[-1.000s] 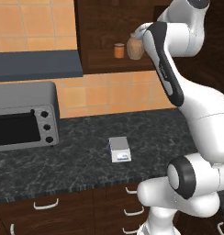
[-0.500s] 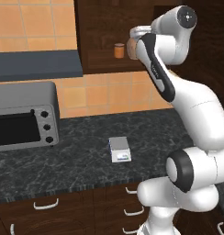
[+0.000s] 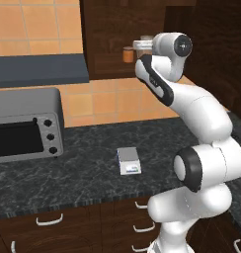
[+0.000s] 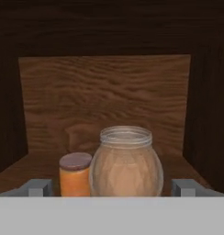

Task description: Pick the honey bottle and place it on the digital scale for weighing, and close the cabinet.

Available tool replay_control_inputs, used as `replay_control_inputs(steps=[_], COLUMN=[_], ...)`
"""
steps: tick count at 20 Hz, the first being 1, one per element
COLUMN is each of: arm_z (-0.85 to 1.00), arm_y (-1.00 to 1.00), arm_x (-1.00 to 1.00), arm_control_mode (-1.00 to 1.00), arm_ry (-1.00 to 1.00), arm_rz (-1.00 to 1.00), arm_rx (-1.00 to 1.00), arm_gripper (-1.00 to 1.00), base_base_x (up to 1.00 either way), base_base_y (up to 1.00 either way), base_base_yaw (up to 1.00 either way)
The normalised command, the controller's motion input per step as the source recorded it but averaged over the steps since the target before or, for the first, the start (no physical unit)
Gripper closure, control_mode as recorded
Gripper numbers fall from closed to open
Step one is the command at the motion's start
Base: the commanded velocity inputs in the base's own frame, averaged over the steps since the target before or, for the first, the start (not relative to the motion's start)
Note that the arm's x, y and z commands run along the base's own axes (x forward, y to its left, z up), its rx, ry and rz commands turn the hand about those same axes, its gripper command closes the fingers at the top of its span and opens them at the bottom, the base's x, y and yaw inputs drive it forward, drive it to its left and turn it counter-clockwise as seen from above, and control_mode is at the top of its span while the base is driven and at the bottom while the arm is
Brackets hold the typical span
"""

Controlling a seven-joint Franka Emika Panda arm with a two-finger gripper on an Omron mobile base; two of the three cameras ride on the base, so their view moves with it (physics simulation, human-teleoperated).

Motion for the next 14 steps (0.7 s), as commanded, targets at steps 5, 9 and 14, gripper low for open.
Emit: replay_control_inputs(steps=[5, 9, 14], arm_z=[0.26, 0.34, 0.06], arm_y=[-0.04, -0.02, -0.01], arm_x=[0.37, 0.24, 0.33], arm_control_mode=[-1.00, -1.00, -1.00], arm_ry=[0.00, 0.00, 0.02], arm_rz=[0.00, -0.01, -0.02], arm_rx=[0.01, 0.00, 0.00], arm_gripper=[-1.00, -1.00, -1.00], base_base_x=[0.00, 0.00, 0.00], base_base_y=[0.00, 0.00, 0.00], base_base_yaw=[0.00, 0.00, 0.00])
